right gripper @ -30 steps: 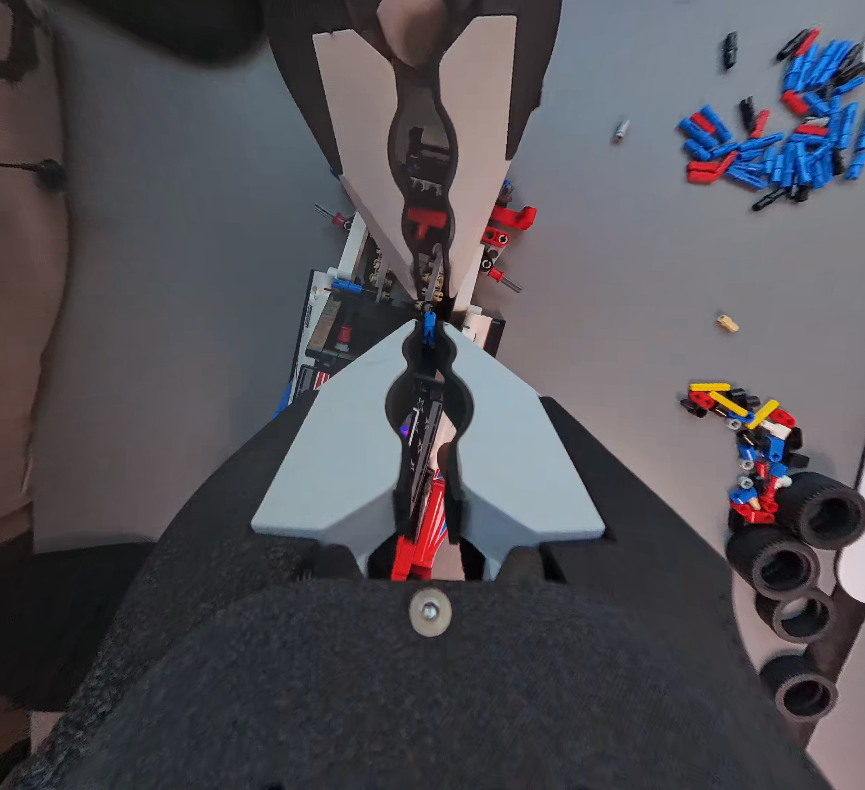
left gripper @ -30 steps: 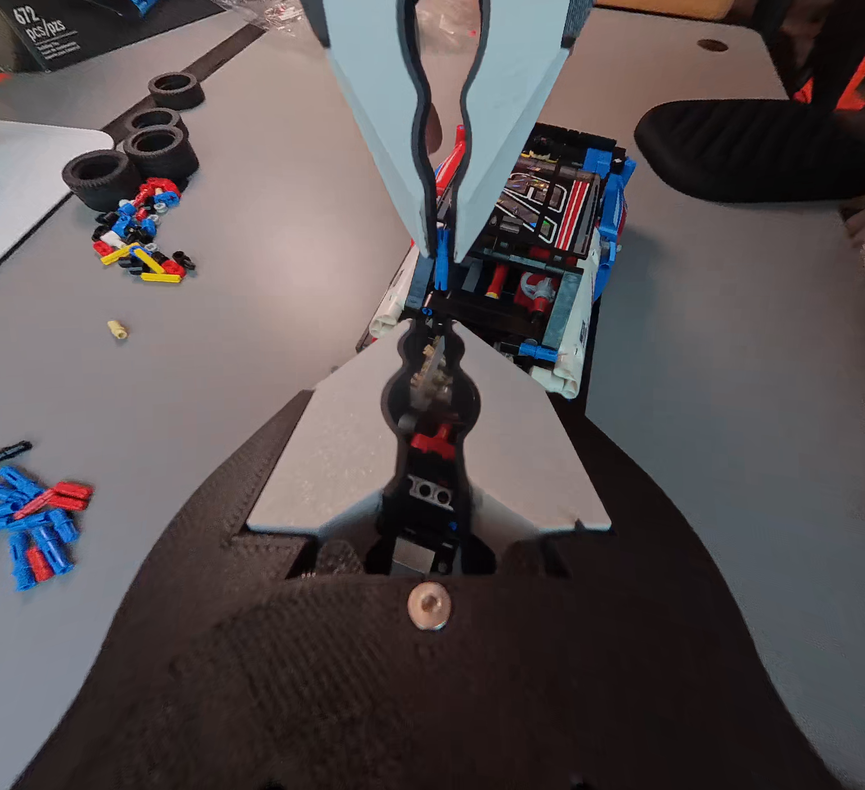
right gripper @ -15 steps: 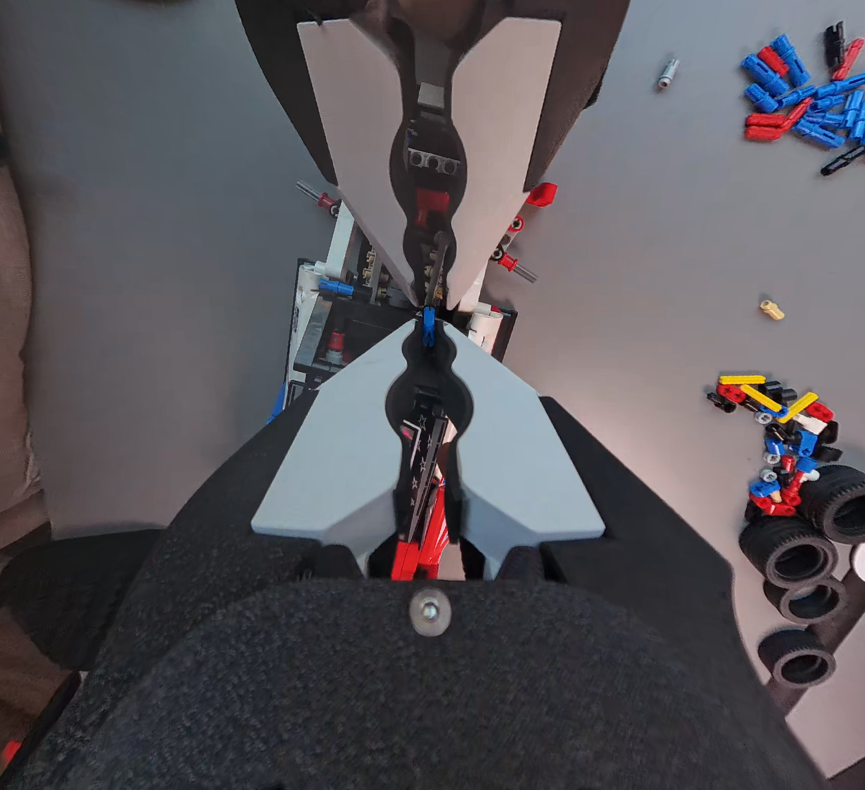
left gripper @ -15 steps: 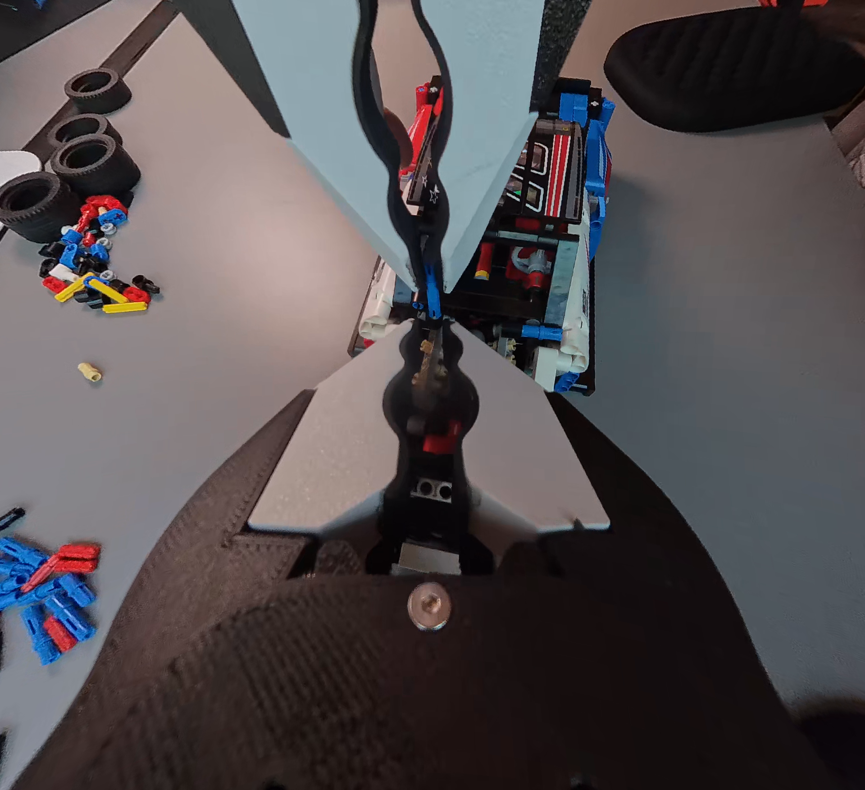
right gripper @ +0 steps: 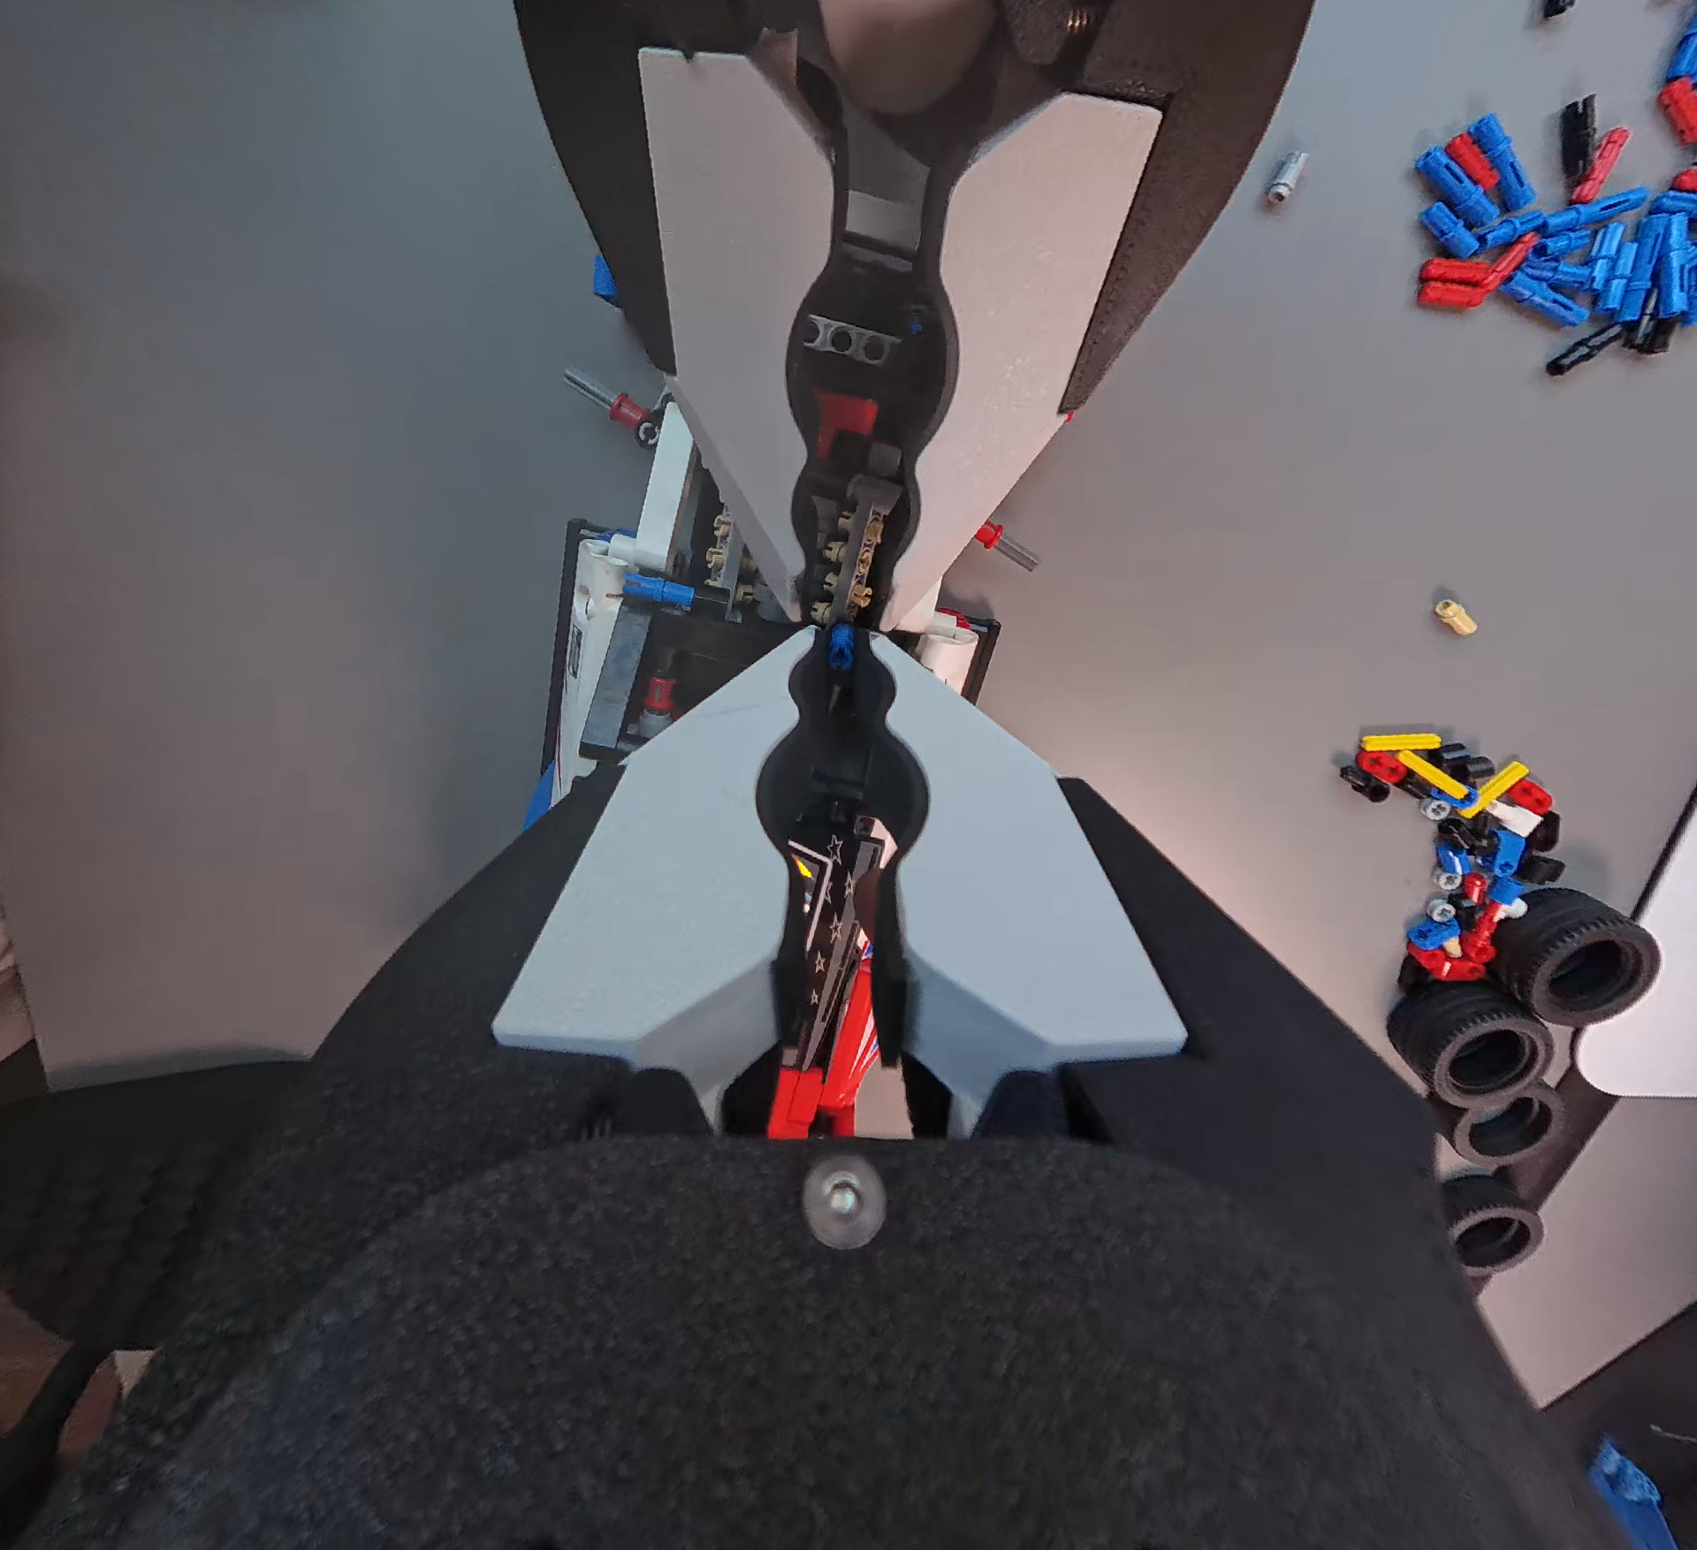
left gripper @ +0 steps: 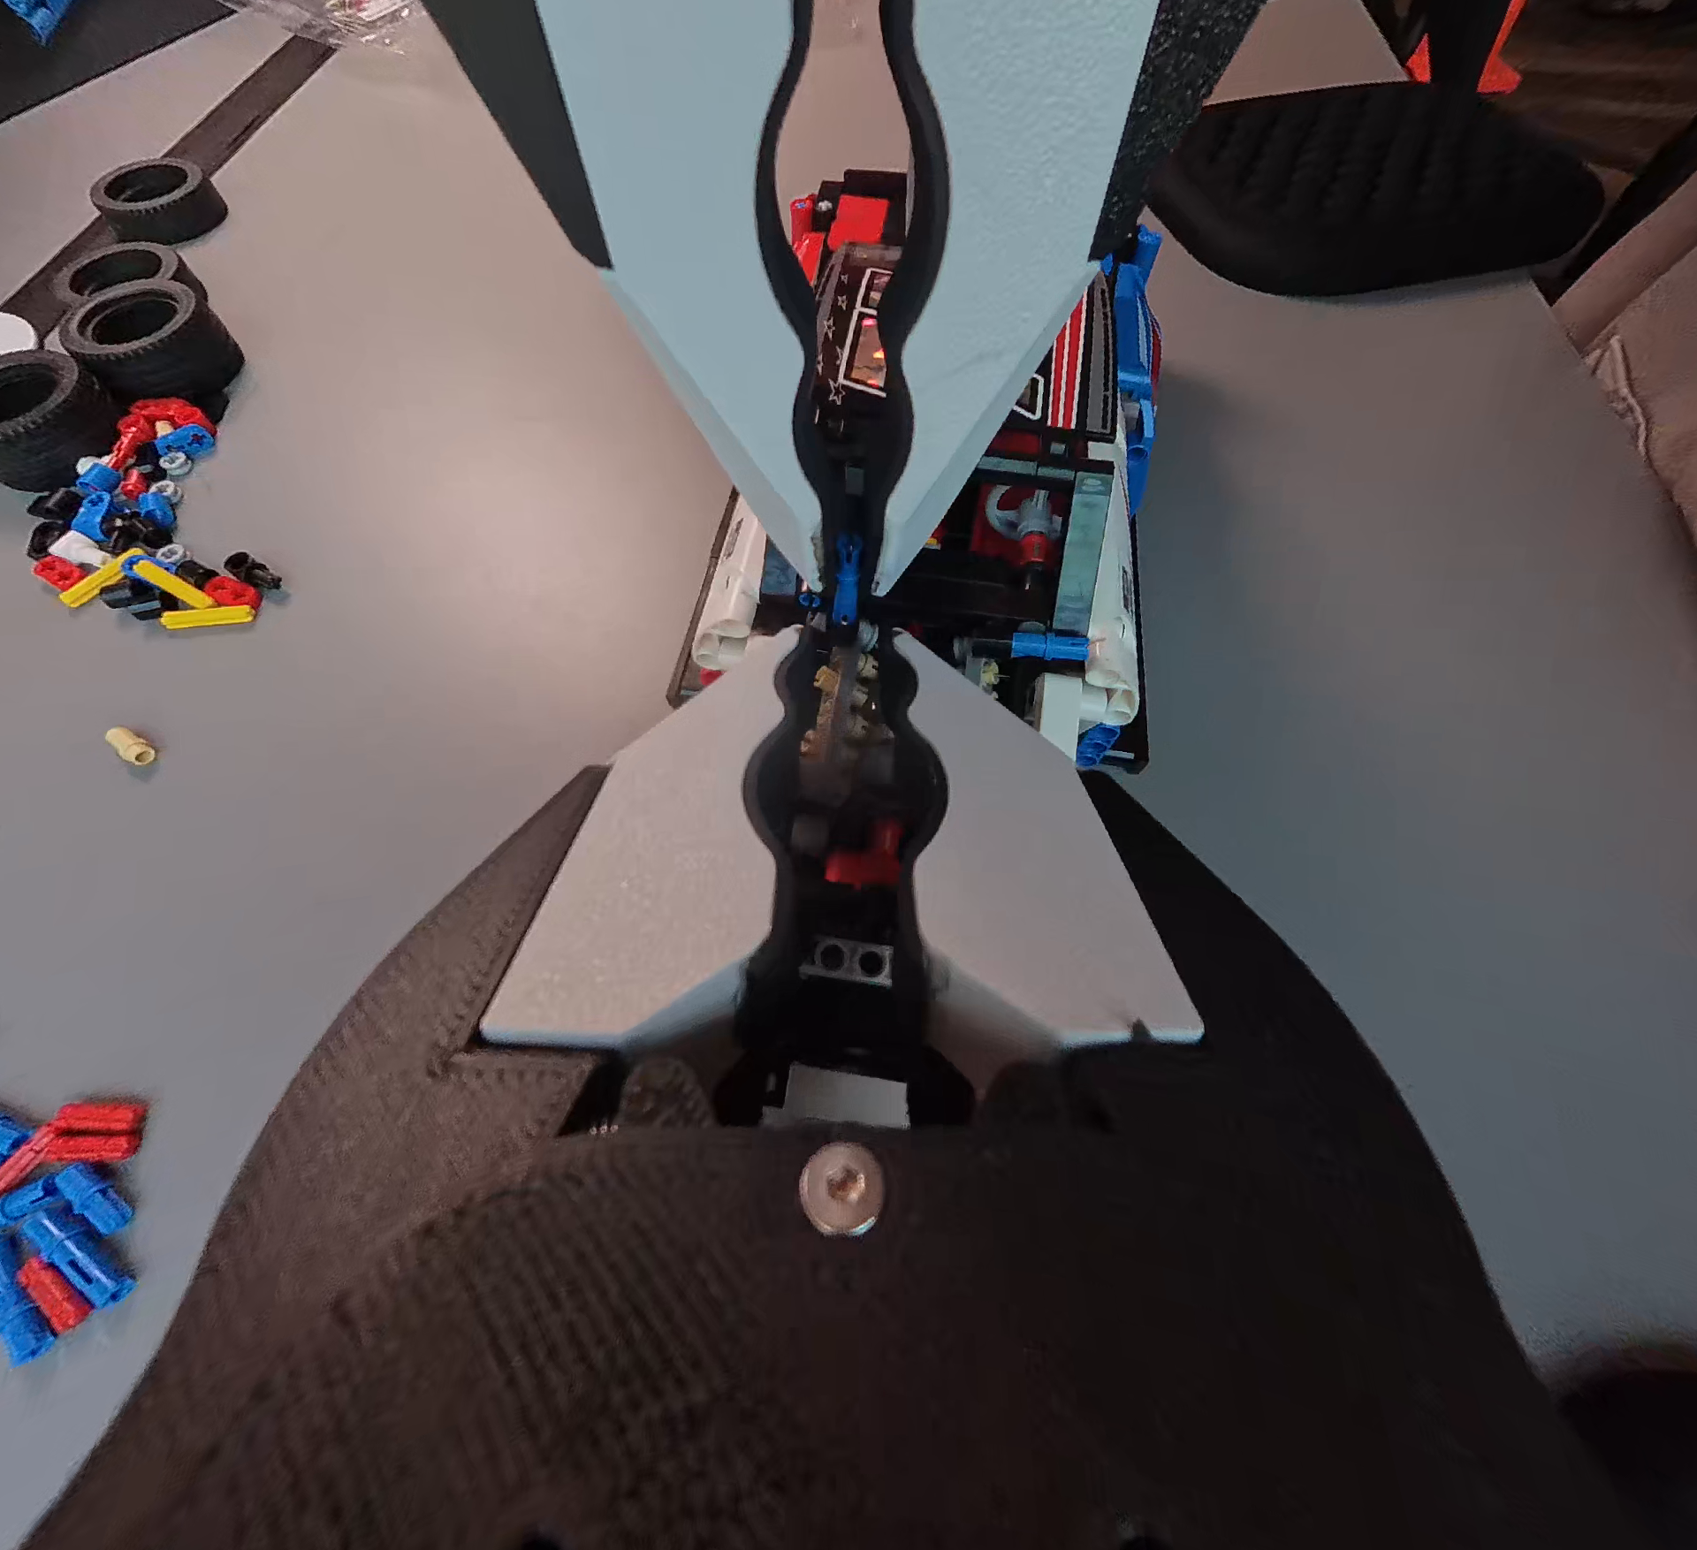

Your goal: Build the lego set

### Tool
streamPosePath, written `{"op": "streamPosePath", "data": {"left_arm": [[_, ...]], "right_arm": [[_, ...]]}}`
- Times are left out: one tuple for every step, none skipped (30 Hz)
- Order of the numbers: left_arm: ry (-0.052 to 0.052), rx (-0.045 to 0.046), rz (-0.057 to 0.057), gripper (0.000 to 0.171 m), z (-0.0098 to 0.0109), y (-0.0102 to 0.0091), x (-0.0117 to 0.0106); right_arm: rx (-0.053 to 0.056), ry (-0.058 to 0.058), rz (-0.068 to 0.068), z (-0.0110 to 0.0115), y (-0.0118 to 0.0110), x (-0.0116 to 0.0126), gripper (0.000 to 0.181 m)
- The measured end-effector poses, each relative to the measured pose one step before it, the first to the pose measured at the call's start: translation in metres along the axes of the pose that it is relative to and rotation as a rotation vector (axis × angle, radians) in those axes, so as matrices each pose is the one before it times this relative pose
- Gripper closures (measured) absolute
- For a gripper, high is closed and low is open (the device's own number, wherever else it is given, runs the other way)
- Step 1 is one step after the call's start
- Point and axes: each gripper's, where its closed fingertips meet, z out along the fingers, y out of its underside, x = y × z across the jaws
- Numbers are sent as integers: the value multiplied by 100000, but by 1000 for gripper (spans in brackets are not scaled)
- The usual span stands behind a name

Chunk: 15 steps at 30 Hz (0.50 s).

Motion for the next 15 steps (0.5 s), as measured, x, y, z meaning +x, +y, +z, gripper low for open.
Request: {"op": "streamPosePath", "data": {"left_arm": [[637, -54, 139, 161, 34, -57, 90], [333, 936, -271, 162, 46, -246, 47], [-33, 284, 97, 162, 51, -134, 6], [86, -146, -53, 162, 38, -27, -3], [162, -10, -247, 162, 5, 9, -3], [193, 304, -477, 162, -19, -1, 1], [204, 223, -421, 162, -22, 31, 5], [330, 227, -246, 161, -29, 34, 31], [1579, -142, -96, 157, -35, 97, 195], [600, -847, -903, 154, -9, 199, 38], [-87, -793, -562, 151, -27, 225, -78], [-268, -420, -88, 153, -28, 168, -73], [-18, 277, -250, 154, -12, 20, -31], [231, 231, -356, 155, 11, -43, 30], [-176, 143, 6, 155, 40, -70, -29]], "right_arm": [[-409, -58, 562, 31, -18, -1, 179], [-359, -445, 784, 24, -24, 7, 180], [-412, -493, 394, 1, 19, 9, 179], [-332, -278, -170, -3, 46, -5, 179], [227, -20, -224, -1, -1, 1, 179], [687, 81, 116, 26, -44, -4, 180], [876, 187, 142, 18, -69, 1, 180], [987, 269, 424, 16, -91, 15, 180], [1012, 245, 678, 34, -119, 12, 180], [1003, 300, 651, 41, -109, 14, 180], [433, 250, 453, 17, -48, 16, 180], [6, 227, 190, -9, -3, 18, 180], [-238, -62, -4, -30, 43, -24, 180], [-414, -279, -61, -55, 76, -1, 180], [-736, -395, 446, -42, 146, 23, 180]]}}
